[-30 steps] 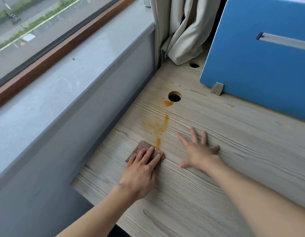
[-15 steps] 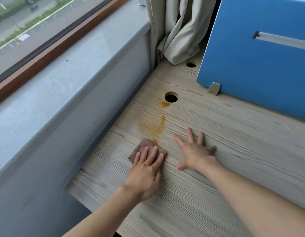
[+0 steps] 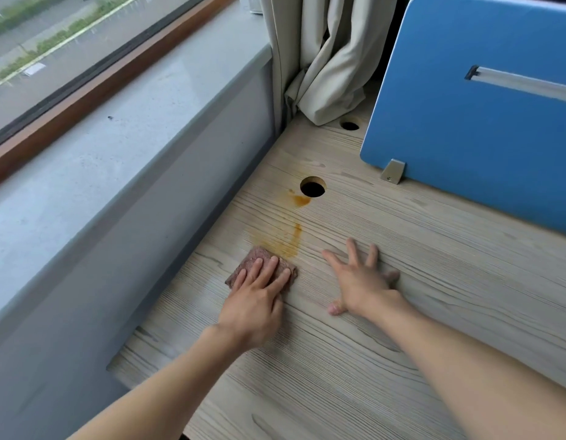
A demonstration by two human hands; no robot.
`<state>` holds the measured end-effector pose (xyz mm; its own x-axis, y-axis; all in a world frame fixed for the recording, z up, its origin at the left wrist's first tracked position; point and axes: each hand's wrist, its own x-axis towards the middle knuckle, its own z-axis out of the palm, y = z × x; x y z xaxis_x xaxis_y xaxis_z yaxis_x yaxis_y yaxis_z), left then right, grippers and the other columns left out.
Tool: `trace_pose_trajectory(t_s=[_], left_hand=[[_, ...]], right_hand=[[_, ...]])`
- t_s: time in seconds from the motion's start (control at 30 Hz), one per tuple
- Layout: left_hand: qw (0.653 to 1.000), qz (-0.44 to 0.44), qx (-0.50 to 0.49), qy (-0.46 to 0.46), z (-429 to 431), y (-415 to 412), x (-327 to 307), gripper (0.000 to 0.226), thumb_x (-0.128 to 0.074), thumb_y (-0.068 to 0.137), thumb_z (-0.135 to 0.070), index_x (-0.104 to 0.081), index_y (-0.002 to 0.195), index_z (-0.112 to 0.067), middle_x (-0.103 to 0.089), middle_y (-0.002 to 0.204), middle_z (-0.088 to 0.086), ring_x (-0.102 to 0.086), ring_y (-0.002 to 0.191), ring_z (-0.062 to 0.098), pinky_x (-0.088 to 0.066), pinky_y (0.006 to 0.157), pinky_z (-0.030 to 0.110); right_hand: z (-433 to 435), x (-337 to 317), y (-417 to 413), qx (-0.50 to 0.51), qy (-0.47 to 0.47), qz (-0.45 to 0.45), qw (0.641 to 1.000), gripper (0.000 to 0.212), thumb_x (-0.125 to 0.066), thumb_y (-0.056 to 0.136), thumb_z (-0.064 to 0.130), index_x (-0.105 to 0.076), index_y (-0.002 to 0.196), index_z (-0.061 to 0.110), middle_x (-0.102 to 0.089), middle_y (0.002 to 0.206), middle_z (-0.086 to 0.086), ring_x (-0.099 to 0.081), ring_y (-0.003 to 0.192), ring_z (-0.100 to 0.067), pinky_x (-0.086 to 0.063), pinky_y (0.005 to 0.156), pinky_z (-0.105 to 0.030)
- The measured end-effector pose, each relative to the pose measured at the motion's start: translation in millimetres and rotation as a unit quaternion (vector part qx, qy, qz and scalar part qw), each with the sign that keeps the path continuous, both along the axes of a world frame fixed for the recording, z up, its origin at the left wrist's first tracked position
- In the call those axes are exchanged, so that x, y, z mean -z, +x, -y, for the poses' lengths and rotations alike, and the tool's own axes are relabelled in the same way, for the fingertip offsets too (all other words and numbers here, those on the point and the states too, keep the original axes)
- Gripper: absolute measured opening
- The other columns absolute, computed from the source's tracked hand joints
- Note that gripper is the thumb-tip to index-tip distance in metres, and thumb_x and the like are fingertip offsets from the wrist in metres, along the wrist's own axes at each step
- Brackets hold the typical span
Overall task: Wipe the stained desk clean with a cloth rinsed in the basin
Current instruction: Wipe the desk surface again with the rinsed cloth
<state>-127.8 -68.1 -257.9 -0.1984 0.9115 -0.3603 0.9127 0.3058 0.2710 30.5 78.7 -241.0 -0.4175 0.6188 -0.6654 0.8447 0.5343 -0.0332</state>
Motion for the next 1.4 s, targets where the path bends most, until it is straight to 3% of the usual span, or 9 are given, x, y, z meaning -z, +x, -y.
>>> trace_pose_trajectory(t_s=[0.07, 0.23, 0.37, 0.53, 0.7, 0.9, 1.07, 1.17, 1.4], left_hand=[[1.0, -0.001, -0.025, 0.001, -7.8, 6.7, 0.6, 0.057, -0.024, 0.103, -0.041, -0.008, 0.158, -0.039, 0.009, 0.166, -0.009, 0.018, 0.151, 0.018, 0.011, 0.123, 0.042], [0.999, 0.005, 0.049, -0.01, 1.5, 12.9, 0.2, 0.057, -0.022, 0.103, -0.041, -0.005, 0.157, -0.041, 0.013, 0.164, -0.013, 0.021, 0.15, 0.015, 0.011, 0.123, 0.042], [1.0, -0.001, -0.001, -0.002, -20.7, 4.4, -1.6, 0.057, -0.024, 0.104, -0.037, -0.008, 0.158, -0.038, 0.009, 0.166, -0.009, 0.018, 0.151, 0.017, 0.009, 0.124, 0.042], [1.0, -0.013, 0.024, -0.012, -17.4, 9.5, -0.2, 0.058, -0.023, 0.103, -0.038, -0.004, 0.158, -0.039, 0.012, 0.165, -0.01, 0.02, 0.151, 0.018, 0.01, 0.123, 0.044], [1.0, -0.012, -0.015, 0.003, -39.0, 4.0, 0.0, 0.059, -0.024, 0.103, -0.038, -0.005, 0.159, -0.037, 0.011, 0.166, -0.008, 0.019, 0.151, 0.019, 0.011, 0.123, 0.043], [1.0, -0.006, 0.025, 0.001, -37.5, -0.4, 2.3, 0.058, -0.023, 0.103, -0.039, -0.005, 0.158, -0.039, 0.012, 0.164, -0.01, 0.019, 0.151, 0.017, 0.01, 0.123, 0.044], [1.0, -0.004, -0.015, 0.002, -53.8, 15.0, -1.8, 0.06, -0.025, 0.102, -0.039, -0.006, 0.159, -0.034, 0.01, 0.166, -0.007, 0.018, 0.152, 0.022, 0.01, 0.123, 0.046], [1.0, 0.01, 0.027, 0.001, -44.4, 15.0, -1.2, 0.058, -0.024, 0.103, -0.039, -0.008, 0.158, -0.038, 0.01, 0.165, -0.011, 0.019, 0.151, 0.017, 0.011, 0.123, 0.044], [1.0, 0.006, -0.011, 0.004, -69.6, 11.2, -0.7, 0.059, -0.027, 0.102, -0.037, -0.01, 0.159, -0.035, 0.007, 0.166, -0.007, 0.016, 0.152, 0.021, 0.01, 0.123, 0.046]], right_hand=[[0.3, -0.3, -0.1, -0.003, 0.002, 0.001, 1.0, 0.116, -0.079, 0.077, 0.052, 0.008, 0.153, 0.047, 0.025, 0.163, -0.007, 0.016, 0.146, -0.053, -0.024, 0.102, -0.082], [-0.6, -0.1, -1.0, -0.009, 0.001, 0.009, 1.0, 0.115, -0.079, 0.075, 0.055, 0.006, 0.153, 0.047, 0.024, 0.163, -0.006, 0.013, 0.146, -0.053, -0.027, 0.101, -0.08], [-15.6, -6.9, -0.6, -0.002, -0.002, -0.026, 1.0, 0.105, -0.082, 0.072, 0.056, -0.01, 0.148, 0.048, 0.003, 0.161, -0.005, -0.005, 0.144, -0.049, -0.034, 0.1, -0.074], [-22.8, -4.9, 0.9, 0.019, -0.002, -0.016, 1.0, 0.111, -0.076, 0.08, 0.053, 0.007, 0.154, 0.045, 0.024, 0.163, -0.004, 0.016, 0.147, -0.05, -0.026, 0.102, -0.081], [-21.3, -1.3, 0.4, 0.014, 0.008, -0.005, 1.0, 0.109, -0.073, 0.084, 0.051, 0.009, 0.154, 0.045, 0.025, 0.162, -0.005, 0.015, 0.147, -0.05, -0.028, 0.1, -0.081], [-22.1, -0.2, -0.6, 0.006, 0.009, 0.0, 1.0, 0.109, -0.074, 0.082, 0.052, 0.008, 0.154, 0.044, 0.023, 0.163, -0.006, 0.013, 0.146, -0.05, -0.029, 0.099, -0.081], [-32.3, -5.7, -1.2, 0.013, 0.007, -0.022, 1.0, 0.108, -0.08, 0.073, 0.058, -0.005, 0.15, 0.046, 0.01, 0.163, -0.004, 0.003, 0.146, -0.047, -0.028, 0.101, -0.078], [-47.9, -8.8, -6.2, 0.045, 0.009, -0.029, 0.999, 0.121, -0.081, 0.072, 0.057, 0.007, 0.154, 0.045, 0.02, 0.164, -0.003, 0.014, 0.149, -0.045, -0.021, 0.104, -0.08], [-46.2, -4.1, -7.9, 0.053, 0.013, -0.018, 0.998, 0.111, -0.073, 0.083, 0.053, 0.009, 0.156, 0.041, 0.023, 0.163, -0.006, 0.014, 0.148, -0.048, -0.025, 0.104, -0.079]])
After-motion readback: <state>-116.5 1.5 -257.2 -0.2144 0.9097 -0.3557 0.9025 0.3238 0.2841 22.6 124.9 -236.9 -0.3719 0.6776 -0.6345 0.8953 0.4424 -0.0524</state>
